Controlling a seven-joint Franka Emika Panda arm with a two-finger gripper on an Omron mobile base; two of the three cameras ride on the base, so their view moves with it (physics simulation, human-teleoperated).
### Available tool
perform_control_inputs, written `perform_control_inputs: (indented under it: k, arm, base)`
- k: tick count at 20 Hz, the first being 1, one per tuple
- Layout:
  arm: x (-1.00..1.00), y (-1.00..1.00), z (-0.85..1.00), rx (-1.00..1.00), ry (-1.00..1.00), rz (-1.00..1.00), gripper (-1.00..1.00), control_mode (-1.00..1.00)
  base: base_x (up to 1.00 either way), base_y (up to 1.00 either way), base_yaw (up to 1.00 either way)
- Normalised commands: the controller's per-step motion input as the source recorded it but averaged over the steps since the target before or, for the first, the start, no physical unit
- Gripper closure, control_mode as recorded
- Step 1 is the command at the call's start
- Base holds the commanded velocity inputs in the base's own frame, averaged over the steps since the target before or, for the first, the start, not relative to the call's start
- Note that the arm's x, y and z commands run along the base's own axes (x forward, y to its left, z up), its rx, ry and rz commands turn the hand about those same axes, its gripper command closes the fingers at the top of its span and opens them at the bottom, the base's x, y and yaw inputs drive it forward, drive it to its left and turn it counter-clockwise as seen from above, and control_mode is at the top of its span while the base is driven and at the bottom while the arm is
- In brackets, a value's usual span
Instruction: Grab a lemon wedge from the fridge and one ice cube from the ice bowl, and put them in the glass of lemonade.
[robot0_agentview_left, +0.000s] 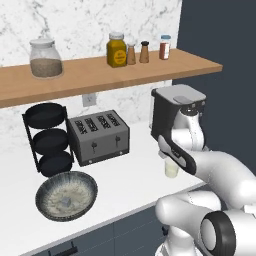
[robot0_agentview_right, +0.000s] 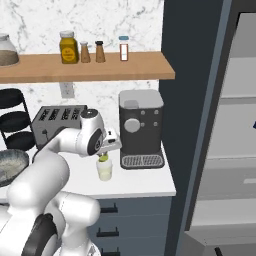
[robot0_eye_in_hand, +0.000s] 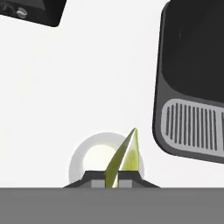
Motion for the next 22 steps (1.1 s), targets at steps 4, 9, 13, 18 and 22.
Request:
perform_control_inputs:
  k: [4, 9, 13, 18, 22]
  arm:
    - [0.00, 0.00, -0.17, 0.00, 0.00, 0.00, 1.00, -1.00]
    - [0.00, 0.00, -0.19, -0.01, -0.01, 0.00, 1.00, -1.00]
    - [0.00, 0.00, -0.21, -0.02, -0.01, 0.00, 1.00, -1.00]
    - [0.00, 0.00, -0.05, 0.00, 0.00, 0.00, 1.00, -1.00]
    - [0.00, 0.00, 0.00, 0.00, 0.00, 0.00, -1.00, -1.00]
  base:
    - [0.00, 0.00, 0.00]
    - [0.00, 0.00, 0.00]
    - [0.00, 0.00, 0.00]
    - [0.00, 0.00, 0.00]
    - [0.00, 0.00, 0.00]
